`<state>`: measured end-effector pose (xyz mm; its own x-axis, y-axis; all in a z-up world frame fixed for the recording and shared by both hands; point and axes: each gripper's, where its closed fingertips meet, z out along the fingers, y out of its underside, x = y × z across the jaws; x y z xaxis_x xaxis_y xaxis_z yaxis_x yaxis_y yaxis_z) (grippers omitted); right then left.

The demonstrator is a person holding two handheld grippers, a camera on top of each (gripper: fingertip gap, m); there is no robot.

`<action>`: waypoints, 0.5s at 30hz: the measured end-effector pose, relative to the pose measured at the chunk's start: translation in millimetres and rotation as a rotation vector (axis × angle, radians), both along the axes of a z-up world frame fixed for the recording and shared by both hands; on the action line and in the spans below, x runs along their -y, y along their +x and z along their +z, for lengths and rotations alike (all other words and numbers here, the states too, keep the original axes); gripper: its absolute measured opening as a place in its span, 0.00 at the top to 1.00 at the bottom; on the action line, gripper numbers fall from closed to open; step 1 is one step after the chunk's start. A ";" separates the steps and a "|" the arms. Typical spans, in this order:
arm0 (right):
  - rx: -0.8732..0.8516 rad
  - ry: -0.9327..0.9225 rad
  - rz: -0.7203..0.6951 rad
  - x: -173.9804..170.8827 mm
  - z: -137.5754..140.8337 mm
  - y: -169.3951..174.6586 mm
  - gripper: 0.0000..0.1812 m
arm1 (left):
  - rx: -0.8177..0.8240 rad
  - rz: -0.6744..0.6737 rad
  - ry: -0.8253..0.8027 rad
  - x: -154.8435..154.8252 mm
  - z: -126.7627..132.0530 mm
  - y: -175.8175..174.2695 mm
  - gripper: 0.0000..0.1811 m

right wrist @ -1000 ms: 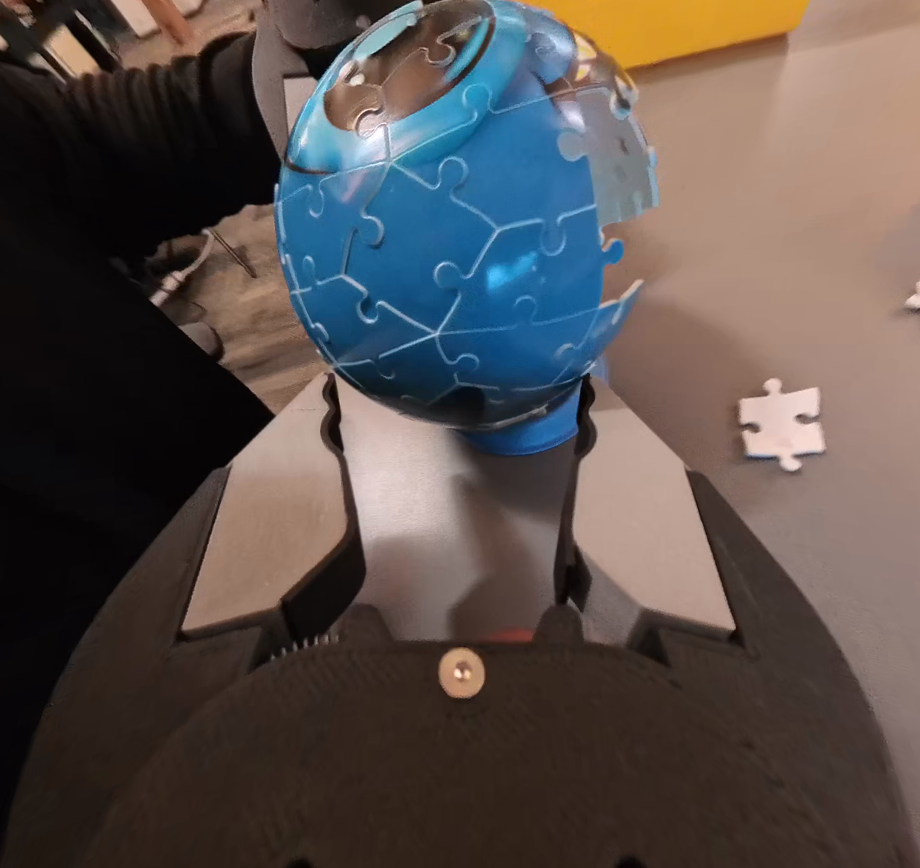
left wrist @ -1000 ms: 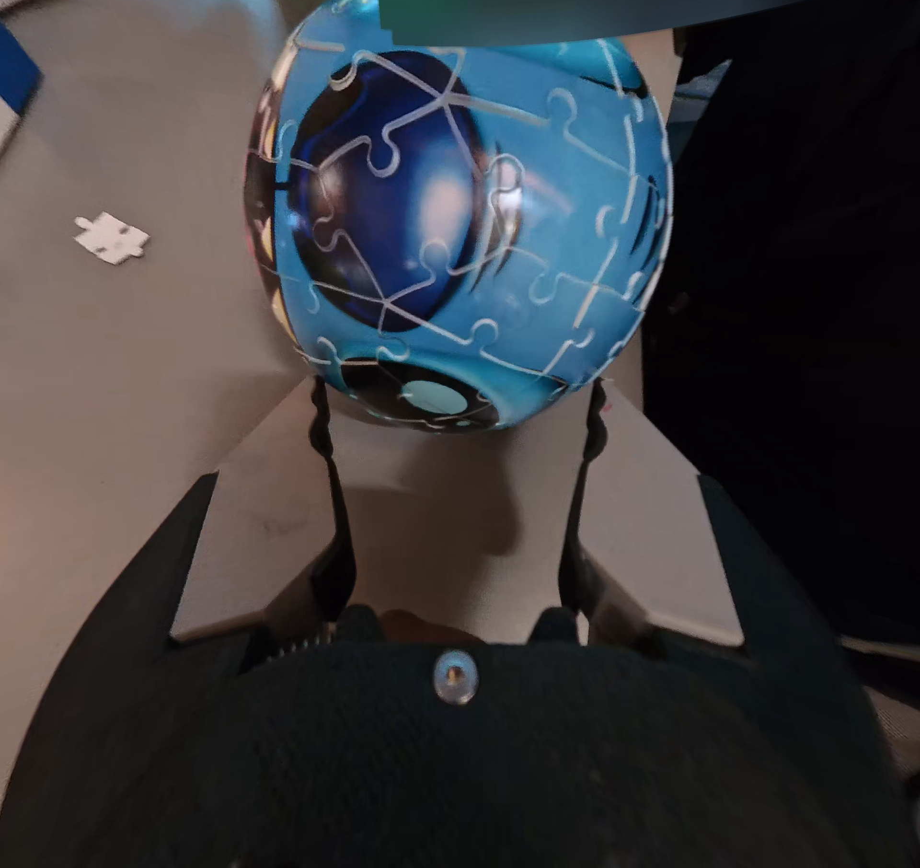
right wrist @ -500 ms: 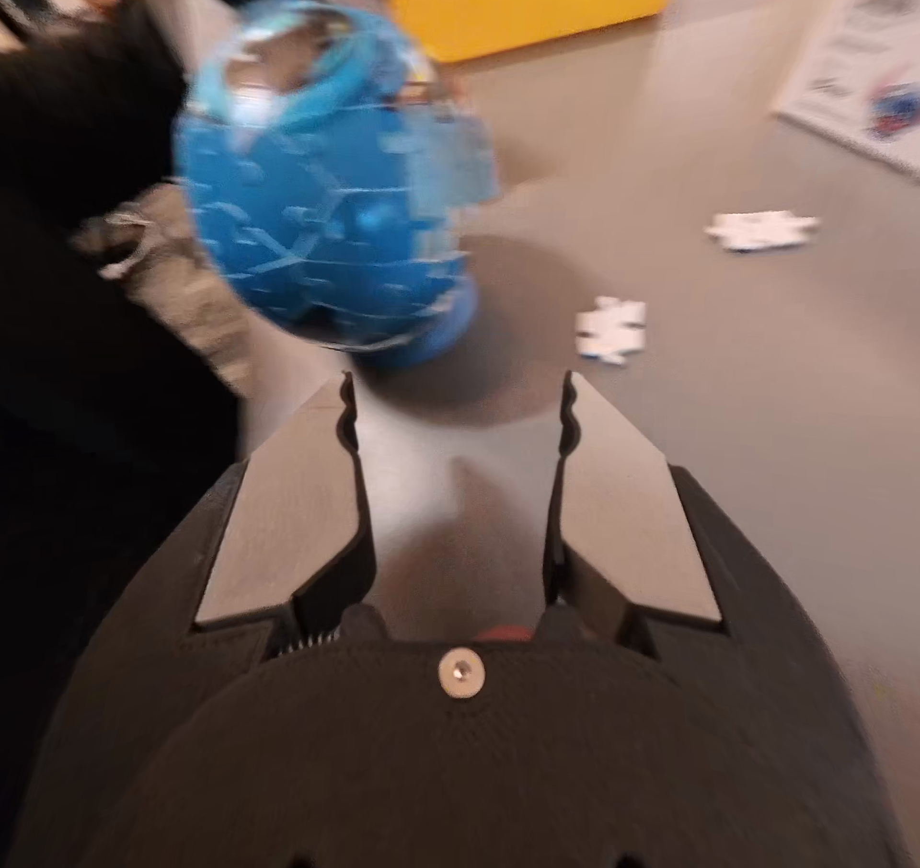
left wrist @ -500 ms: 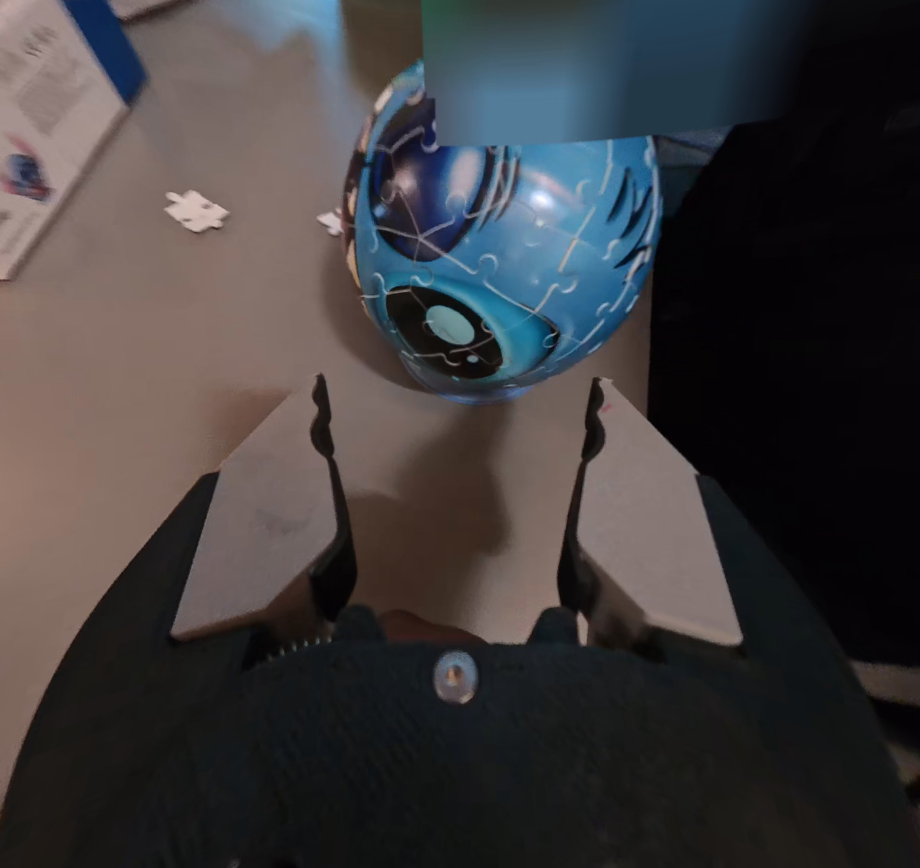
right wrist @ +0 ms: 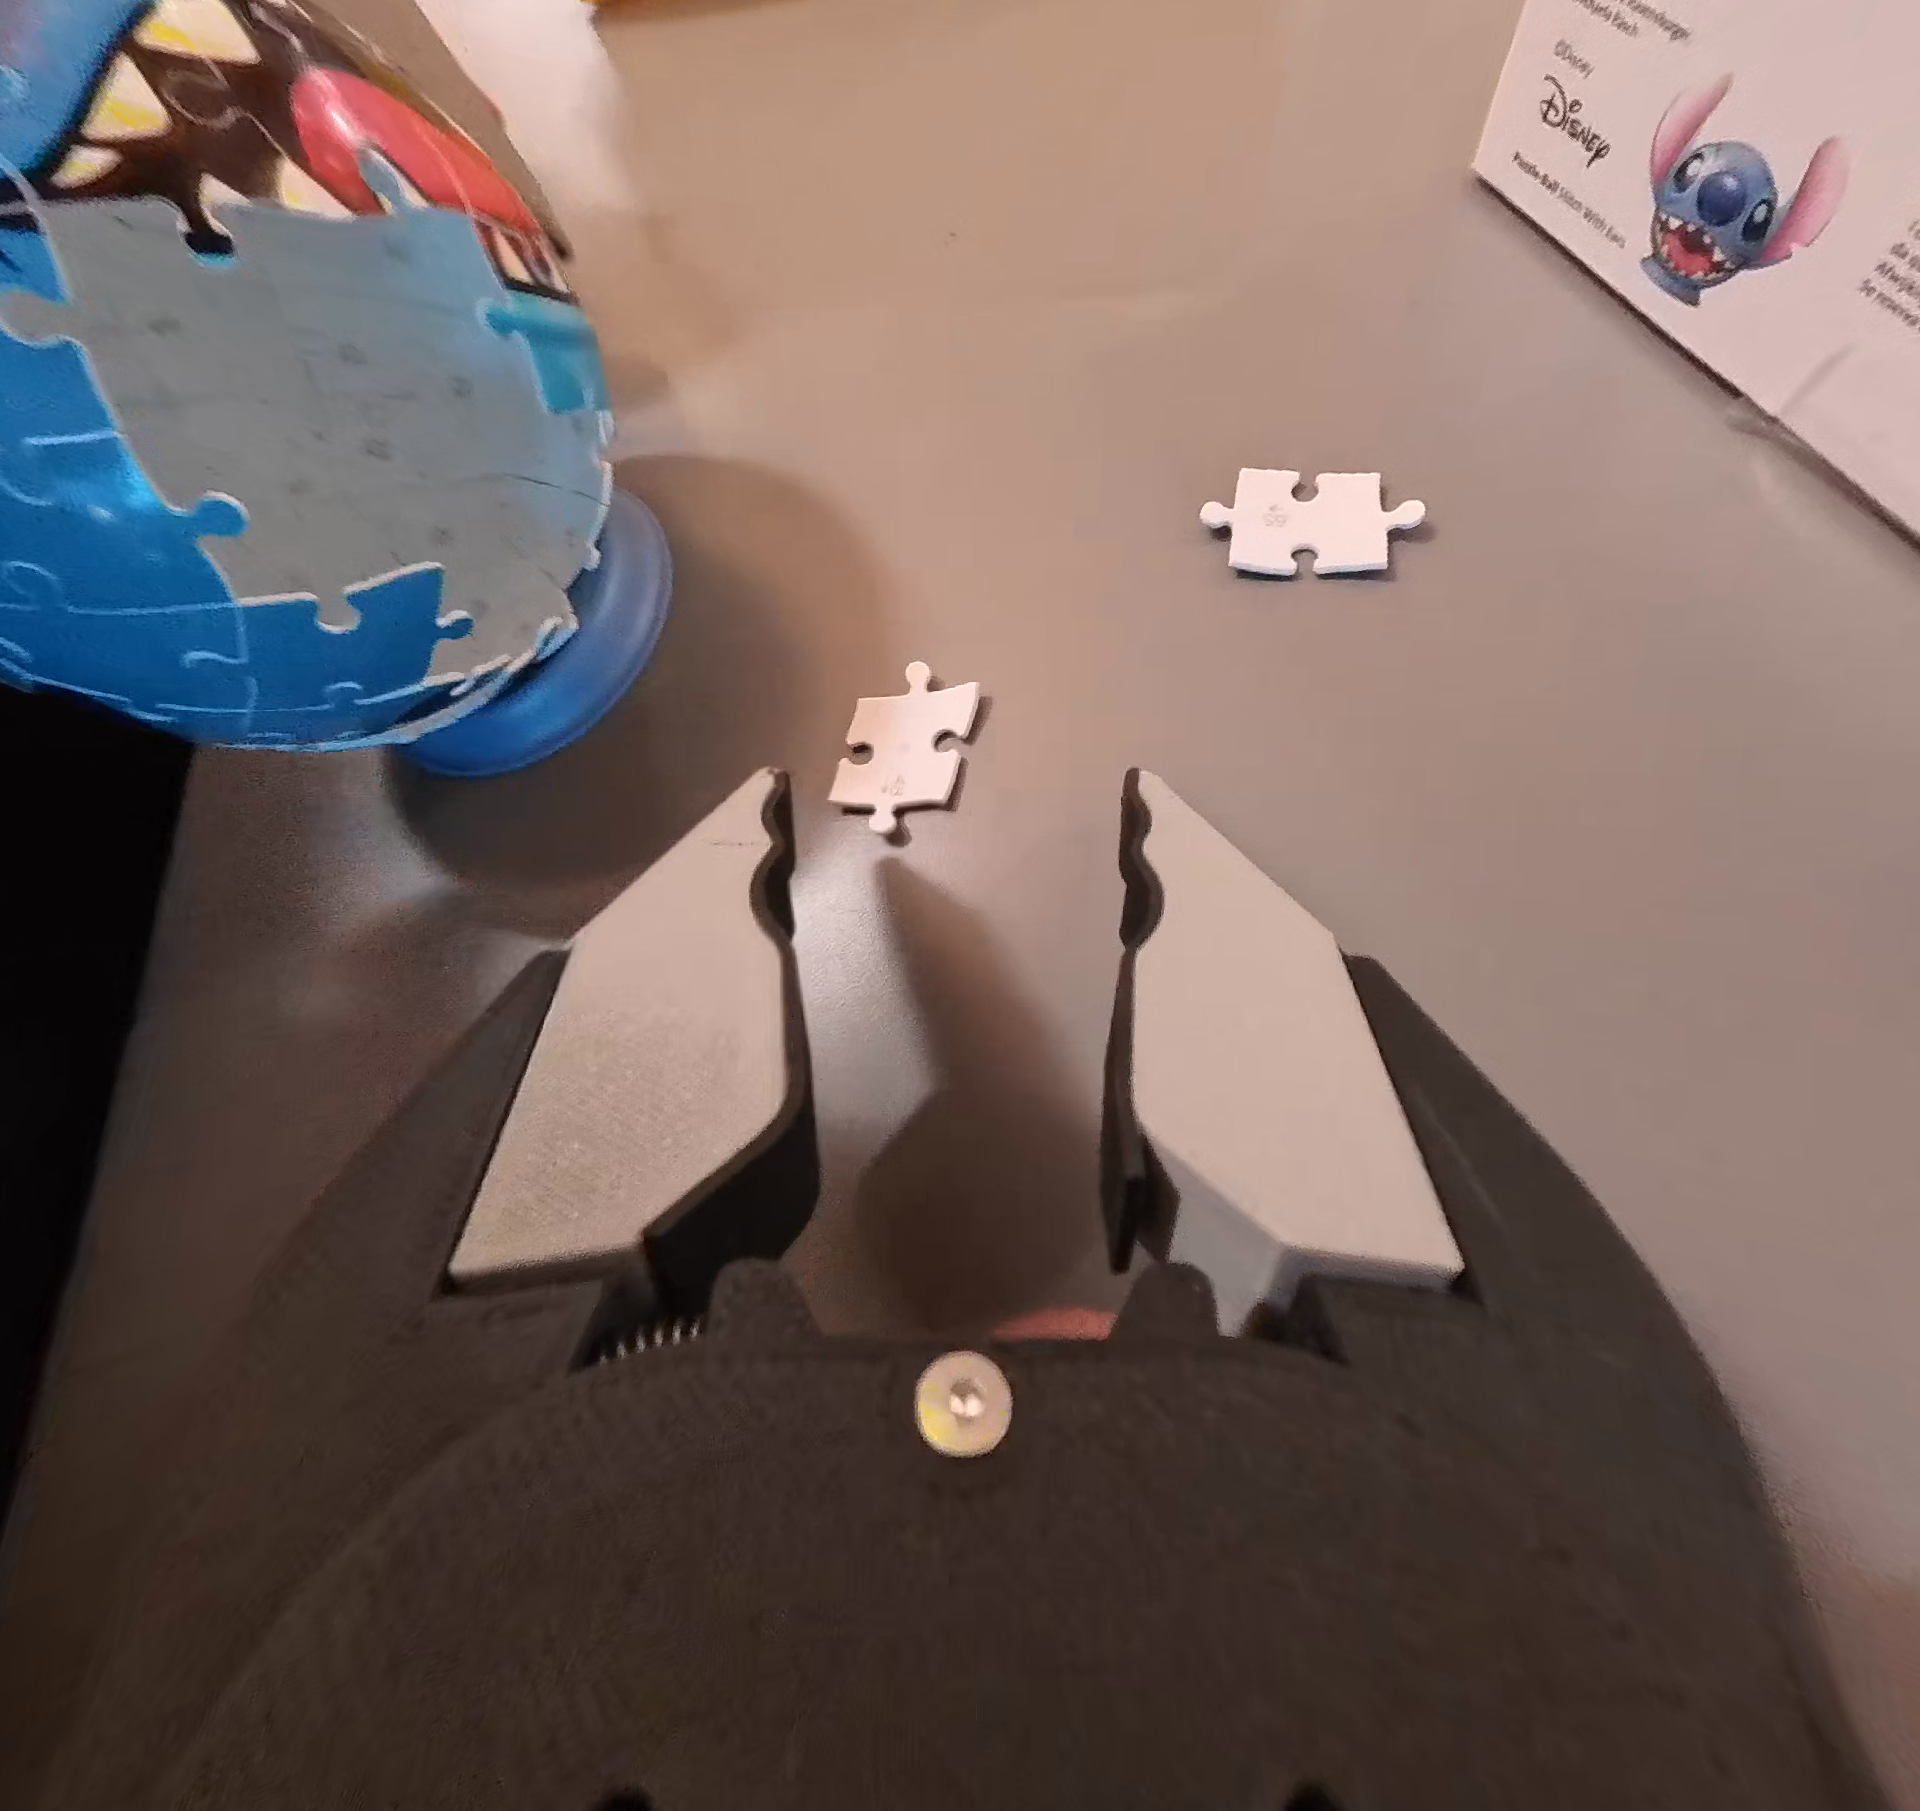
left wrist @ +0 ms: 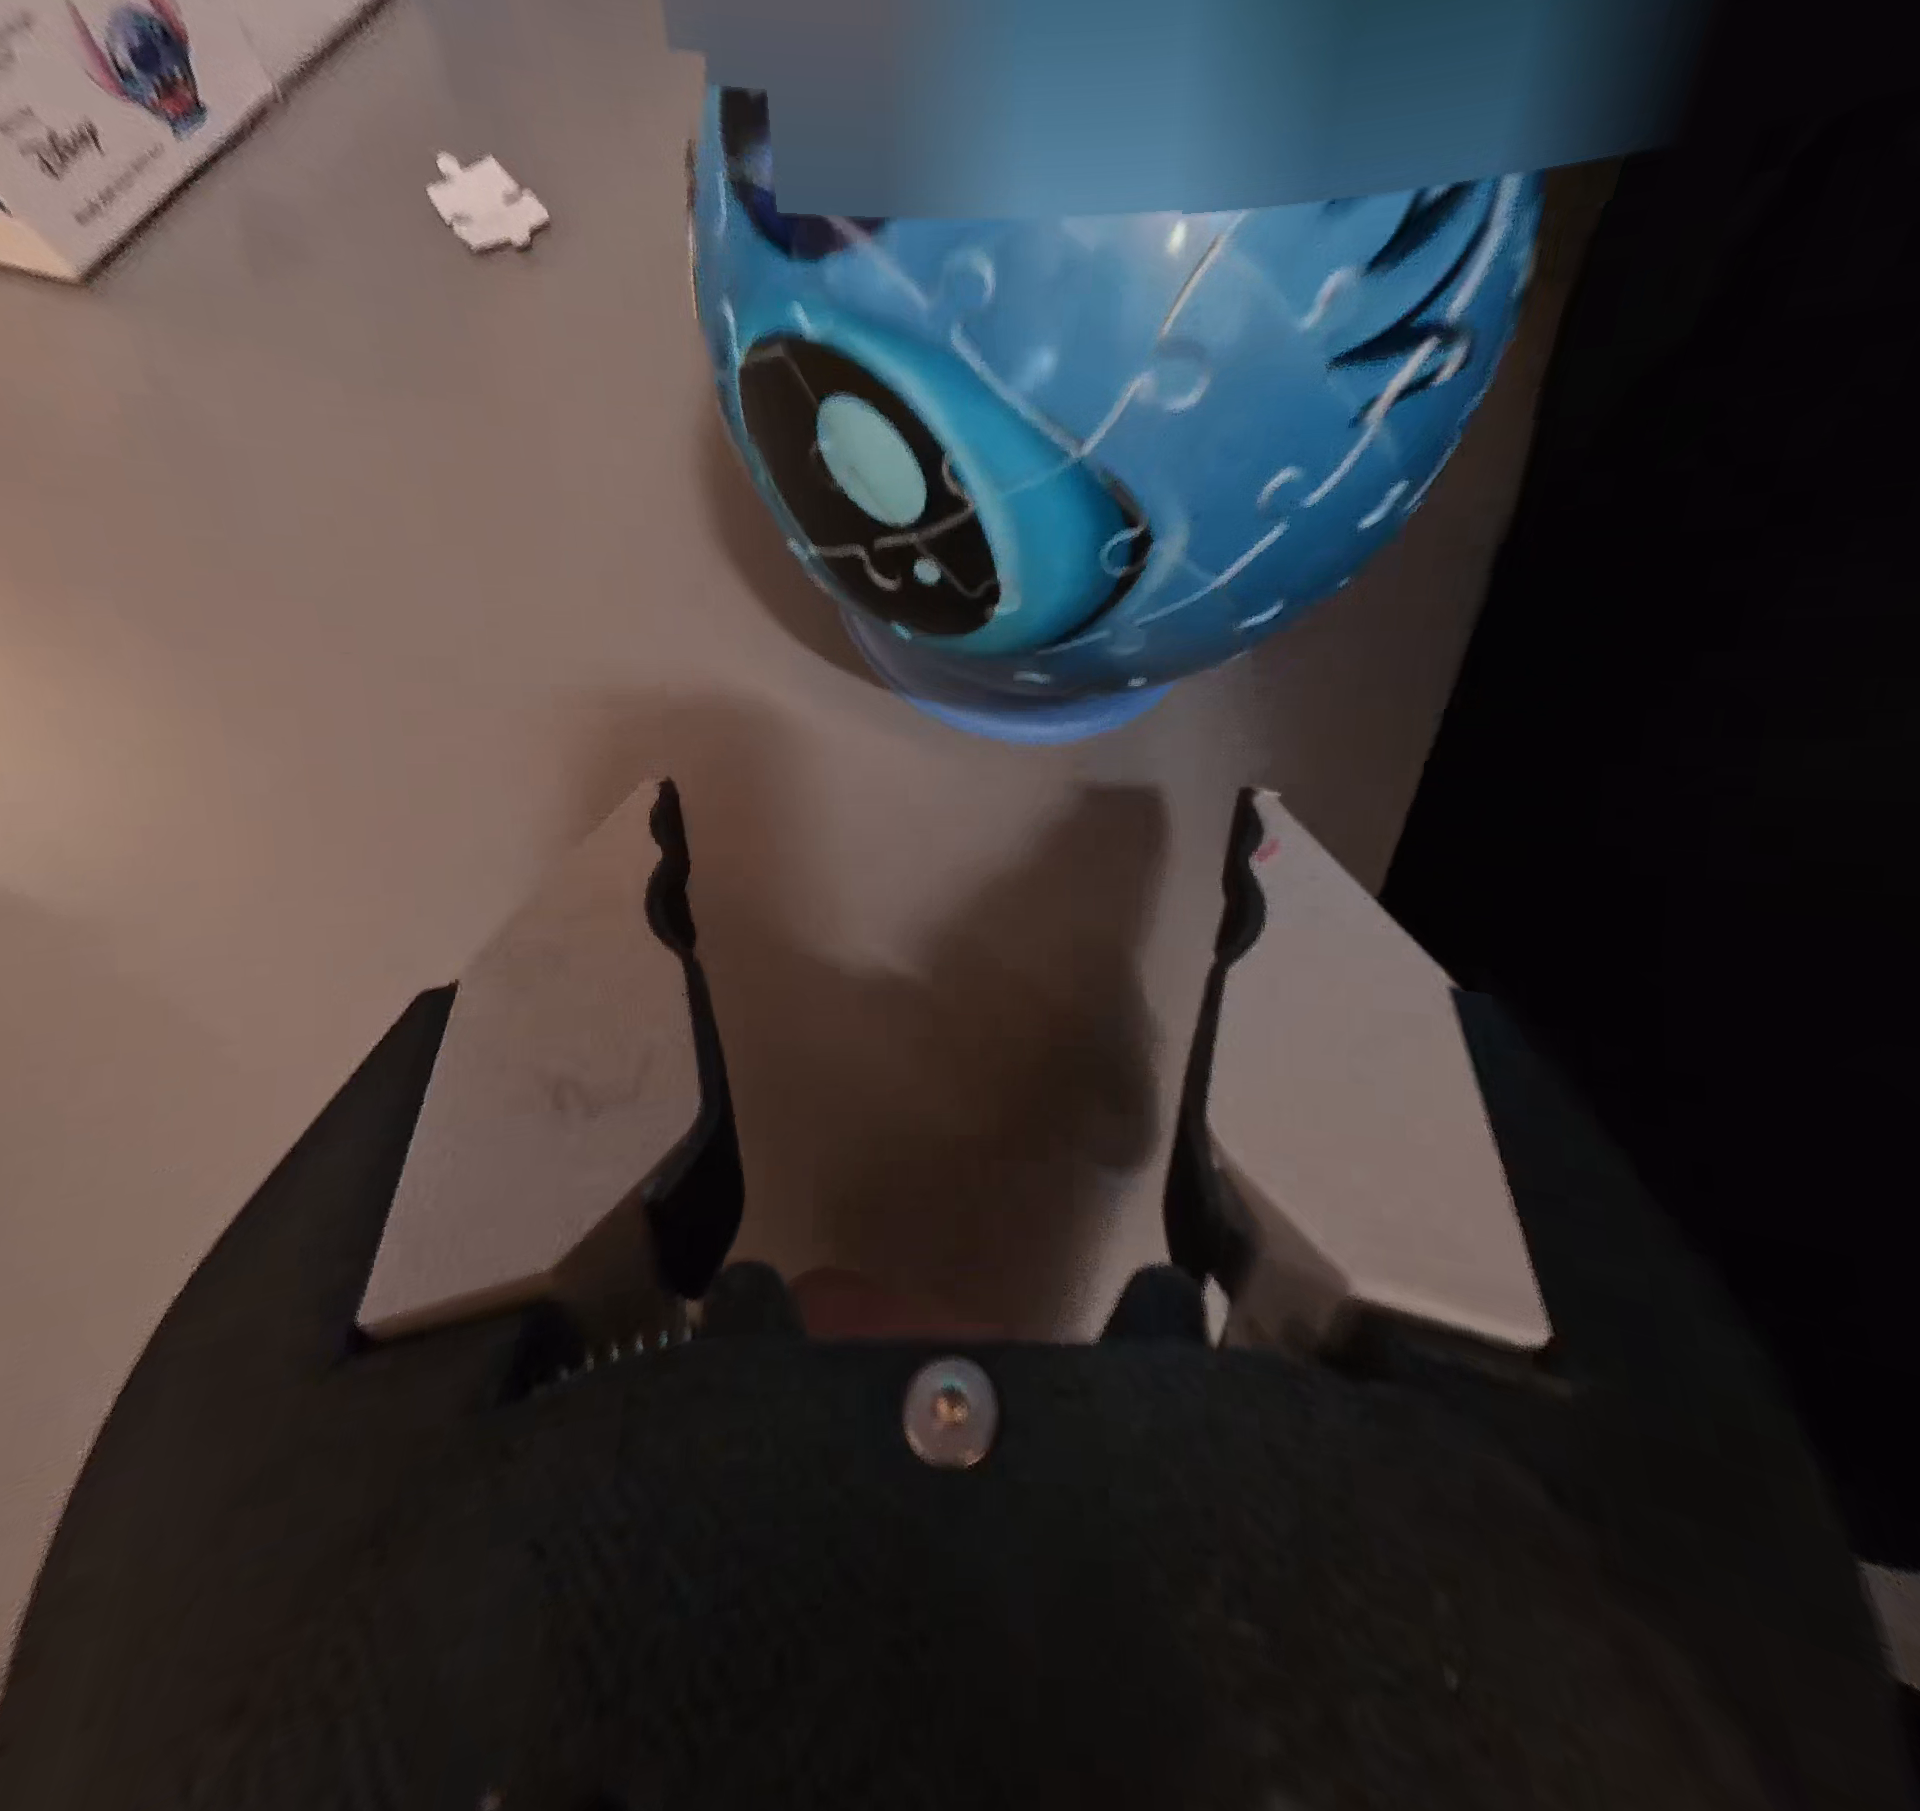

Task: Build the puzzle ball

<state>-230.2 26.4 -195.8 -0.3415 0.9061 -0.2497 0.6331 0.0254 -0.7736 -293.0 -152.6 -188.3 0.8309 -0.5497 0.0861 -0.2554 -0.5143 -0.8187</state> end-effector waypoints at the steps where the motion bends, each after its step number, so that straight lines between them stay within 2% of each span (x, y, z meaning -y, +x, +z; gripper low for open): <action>1: 0.007 -0.032 0.004 -0.2 0.8 1.3 0.66 | -0.028 0.013 -0.035 0.0 -6.5 -1.6 0.43; 3: 0.033 -0.059 -0.002 -3.1 -1.4 1.6 0.65 | -0.088 0.044 -0.055 -3.3 -13.9 -3.3 0.42; 6: 0.049 -0.029 0.011 -4.6 -5.1 -3.8 0.69 | -0.188 0.047 -0.070 -7.9 -23.5 -4.8 0.41; 12: 0.053 -0.019 0.070 16.6 -5.7 -7.7 0.71 | -0.134 0.038 -0.077 -15.0 -21.3 -11.1 0.44; 15: 0.041 0.048 0.075 18.3 -7.9 -7.7 0.71 | -0.144 0.060 -0.008 -17.2 -12.6 -21.5 0.47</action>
<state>-238.0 8.1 -203.7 -0.3996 0.8894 -0.2220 0.6590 0.1104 -0.7440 -314.5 -135.5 -200.9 0.8662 -0.4987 -0.0322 -0.3389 -0.5388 -0.7713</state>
